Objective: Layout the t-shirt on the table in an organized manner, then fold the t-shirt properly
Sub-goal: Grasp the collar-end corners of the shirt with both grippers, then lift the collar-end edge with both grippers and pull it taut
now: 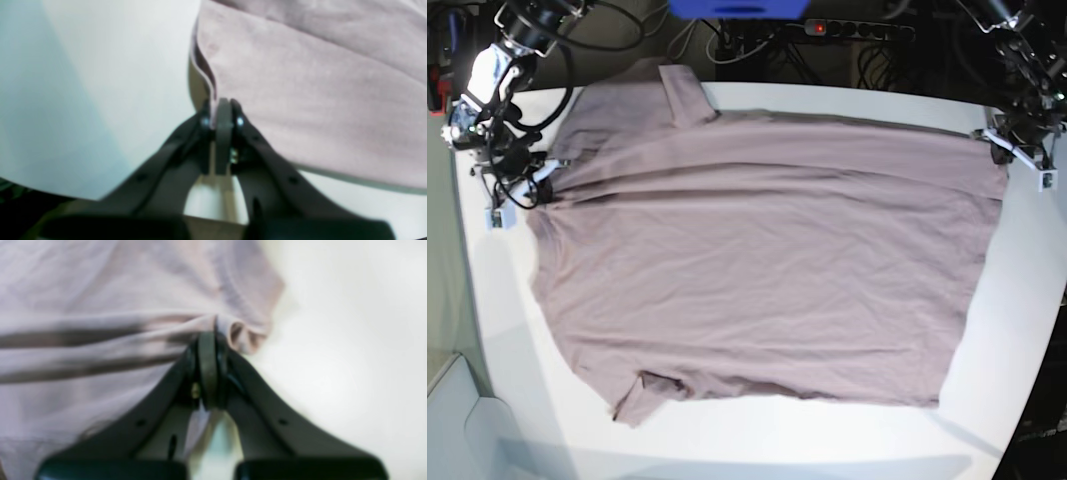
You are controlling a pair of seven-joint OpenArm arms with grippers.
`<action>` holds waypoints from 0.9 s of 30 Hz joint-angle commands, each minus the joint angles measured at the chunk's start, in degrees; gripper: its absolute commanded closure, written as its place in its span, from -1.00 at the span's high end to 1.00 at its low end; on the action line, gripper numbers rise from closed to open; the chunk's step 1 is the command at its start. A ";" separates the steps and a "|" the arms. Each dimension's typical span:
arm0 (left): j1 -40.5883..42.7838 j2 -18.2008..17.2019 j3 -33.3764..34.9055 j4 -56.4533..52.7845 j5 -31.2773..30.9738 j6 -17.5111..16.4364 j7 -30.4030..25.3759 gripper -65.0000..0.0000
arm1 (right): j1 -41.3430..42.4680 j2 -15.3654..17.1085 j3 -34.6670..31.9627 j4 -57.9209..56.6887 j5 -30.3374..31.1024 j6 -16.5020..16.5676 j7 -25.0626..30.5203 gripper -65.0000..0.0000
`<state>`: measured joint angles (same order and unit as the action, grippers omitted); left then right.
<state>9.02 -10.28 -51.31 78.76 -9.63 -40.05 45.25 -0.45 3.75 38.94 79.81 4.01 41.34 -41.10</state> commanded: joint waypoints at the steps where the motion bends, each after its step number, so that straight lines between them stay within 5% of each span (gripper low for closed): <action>1: 0.43 0.39 0.19 -0.12 1.41 0.05 2.70 -0.99 | 0.32 1.39 0.31 -1.09 -5.20 -1.34 -4.30 -1.00; 18: 3.95 10.15 0.36 8.67 1.50 0.05 2.79 -0.99 | 11.13 10.54 -0.04 -2.67 -5.20 -1.34 -4.83 -1.00; 23: 4.39 9.89 0.19 8.84 1.23 0.05 2.79 -0.99 | 7.09 8.69 0.05 5.77 -5.20 -1.34 -7.47 -1.00; 27: 4.39 9.80 0.19 8.84 1.14 0.05 2.79 -0.99 | 1.20 2.80 0.05 20.63 -5.20 -1.34 -15.38 -1.00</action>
<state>12.84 -0.16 -51.03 87.48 -10.81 -40.16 45.34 0.34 5.80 38.94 99.39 -1.80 39.94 -57.54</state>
